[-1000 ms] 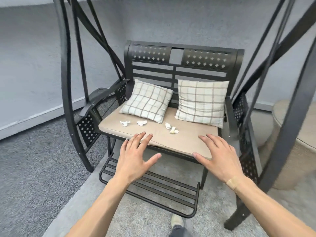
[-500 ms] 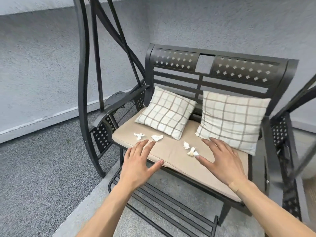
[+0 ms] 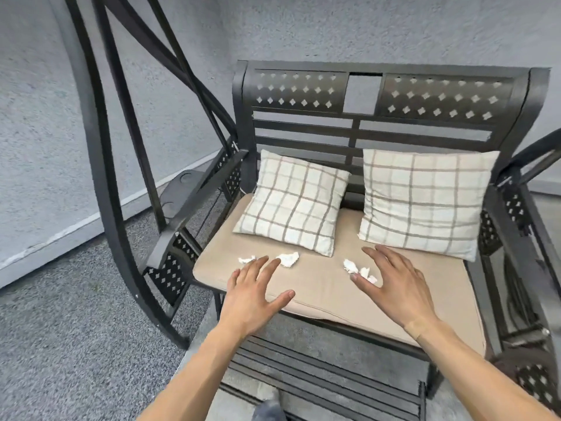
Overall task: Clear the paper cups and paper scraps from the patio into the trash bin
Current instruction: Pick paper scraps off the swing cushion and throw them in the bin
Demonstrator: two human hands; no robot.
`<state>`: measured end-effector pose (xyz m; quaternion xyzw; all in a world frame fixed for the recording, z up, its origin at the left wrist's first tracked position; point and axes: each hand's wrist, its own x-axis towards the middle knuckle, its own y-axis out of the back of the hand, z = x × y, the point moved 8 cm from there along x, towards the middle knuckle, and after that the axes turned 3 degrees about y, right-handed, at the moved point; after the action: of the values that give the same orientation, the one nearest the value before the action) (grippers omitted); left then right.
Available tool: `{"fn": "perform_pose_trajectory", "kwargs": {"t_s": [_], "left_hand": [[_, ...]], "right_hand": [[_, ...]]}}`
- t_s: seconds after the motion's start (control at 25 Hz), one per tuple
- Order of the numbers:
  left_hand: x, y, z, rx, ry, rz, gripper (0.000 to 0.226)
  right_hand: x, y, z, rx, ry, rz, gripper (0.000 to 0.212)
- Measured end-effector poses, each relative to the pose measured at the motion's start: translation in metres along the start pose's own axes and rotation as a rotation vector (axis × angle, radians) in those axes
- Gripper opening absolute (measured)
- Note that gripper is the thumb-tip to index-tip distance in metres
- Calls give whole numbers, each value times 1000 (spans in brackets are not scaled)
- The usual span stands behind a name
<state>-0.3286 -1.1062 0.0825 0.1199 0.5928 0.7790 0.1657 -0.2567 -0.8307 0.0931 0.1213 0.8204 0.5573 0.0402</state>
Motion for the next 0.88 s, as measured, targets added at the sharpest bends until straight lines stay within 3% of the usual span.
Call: {"fn": "perform_pose_trajectory", "kwargs": {"t_s": [0.4, 0.6, 0.76, 0.88], "left_hand": [[95, -46, -89, -33, -107, -191, 74], [106, -100, -116, -15, -9, -332, 78], [106, -149, -148, 1, 173, -509, 76], [120, -178, -169, -5, 303, -537, 75]], "right_hand": [[19, -63, -25, 4, -291, -18, 58], [17, -108, 17, 60, -470, -96, 55], [28, -149, 53, 74, -508, -195, 52], [37, -180, 82, 37, -509, -249, 50]]}}
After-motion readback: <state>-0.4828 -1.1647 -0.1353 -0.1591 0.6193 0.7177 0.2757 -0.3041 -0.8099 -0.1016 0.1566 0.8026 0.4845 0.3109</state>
